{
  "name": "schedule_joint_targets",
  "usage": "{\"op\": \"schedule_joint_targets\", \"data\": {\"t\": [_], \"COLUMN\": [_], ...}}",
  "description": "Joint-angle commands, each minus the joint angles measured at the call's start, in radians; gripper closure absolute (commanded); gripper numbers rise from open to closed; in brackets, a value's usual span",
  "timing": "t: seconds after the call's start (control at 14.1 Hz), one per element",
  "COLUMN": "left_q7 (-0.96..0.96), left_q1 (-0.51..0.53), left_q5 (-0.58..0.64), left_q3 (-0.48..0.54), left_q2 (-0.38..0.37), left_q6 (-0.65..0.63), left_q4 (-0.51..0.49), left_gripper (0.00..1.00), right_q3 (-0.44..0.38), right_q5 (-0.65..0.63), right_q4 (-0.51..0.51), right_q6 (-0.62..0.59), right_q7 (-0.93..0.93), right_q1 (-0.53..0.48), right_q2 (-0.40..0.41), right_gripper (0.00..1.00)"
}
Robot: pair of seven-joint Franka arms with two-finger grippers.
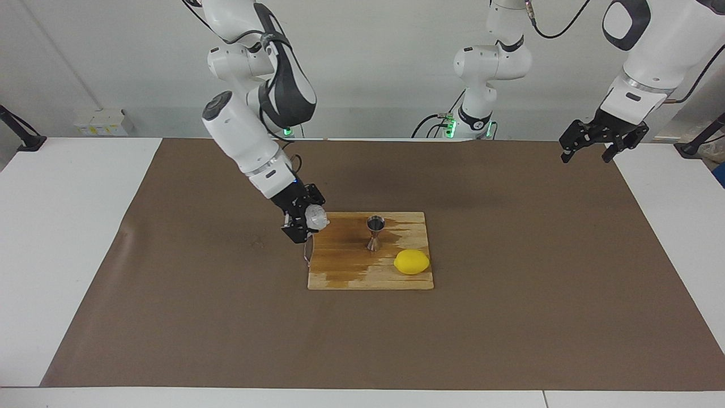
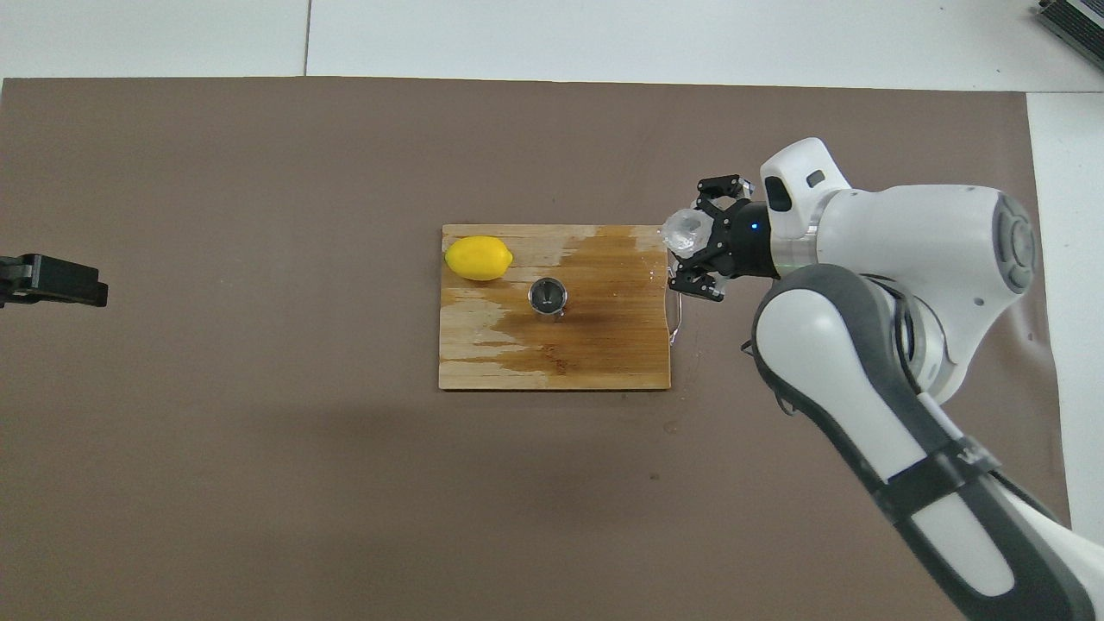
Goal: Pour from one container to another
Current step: 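Carry the white cup back and set it beside the board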
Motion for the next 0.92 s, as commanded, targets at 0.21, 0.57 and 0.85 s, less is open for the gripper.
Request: {"op": "schedule_joint_targets", "data": {"t": [0.21,0.57,0.85], "left_q7": [0.004,0.004,0.004], "left_q1": [0.007,0.007,0.007], "left_q5": [0.019,0.019,0.019], "left_q3": [-0.008,-0.008,-0.007], "left_q2": [-0.021,-0.021,-0.021], "left_q6": [-0.002,-0.002,-0.002], "left_q4": [-0.017,-0.017,-0.017], "left_gripper": [0.00,0.00,0.00], "right_q3": [0.014,0.014,0.014], "right_q5": [0.337,0.484,0.562], "right_q4": [-0.161,-0.227,-0.255], "right_q6": [-0.055,-0.173,-0.227], "right_q7": [-0.410,-0.699,-0.791], "right_q1": [-0.164,-0.311,-0.358], "right_q2": [-0.070,-0.030,0.003], "right_gripper": [1.00,1.00,1.00]}}
